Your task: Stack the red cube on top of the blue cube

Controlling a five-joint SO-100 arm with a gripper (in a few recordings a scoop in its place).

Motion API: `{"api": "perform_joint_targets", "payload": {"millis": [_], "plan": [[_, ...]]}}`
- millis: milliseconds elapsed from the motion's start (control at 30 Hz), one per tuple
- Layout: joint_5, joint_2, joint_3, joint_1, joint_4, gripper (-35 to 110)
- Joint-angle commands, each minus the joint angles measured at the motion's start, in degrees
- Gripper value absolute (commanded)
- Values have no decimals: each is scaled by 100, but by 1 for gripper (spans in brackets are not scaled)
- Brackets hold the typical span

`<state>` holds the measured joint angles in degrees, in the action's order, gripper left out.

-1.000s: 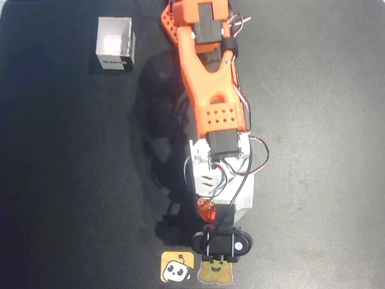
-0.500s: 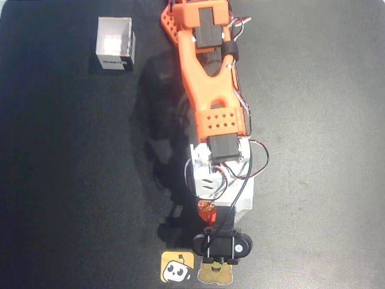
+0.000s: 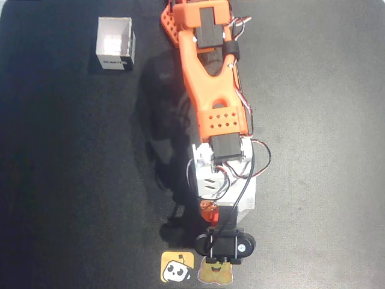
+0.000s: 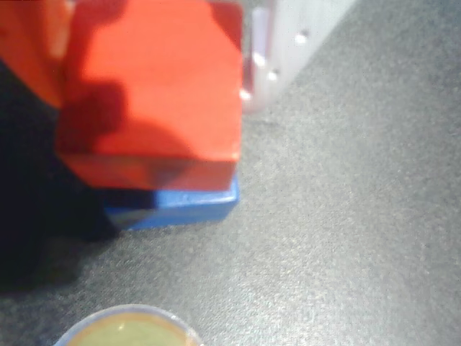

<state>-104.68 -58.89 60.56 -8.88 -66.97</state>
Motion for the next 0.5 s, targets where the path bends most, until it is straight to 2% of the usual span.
{"api": "perform_joint_targets", "payload": {"millis": [0, 267, 467], "plan": [[44, -44, -290, -70, 53, 14], [167, -35, -281, -97, 202, 26], [193, -79, -308, -97, 202, 27]]}}
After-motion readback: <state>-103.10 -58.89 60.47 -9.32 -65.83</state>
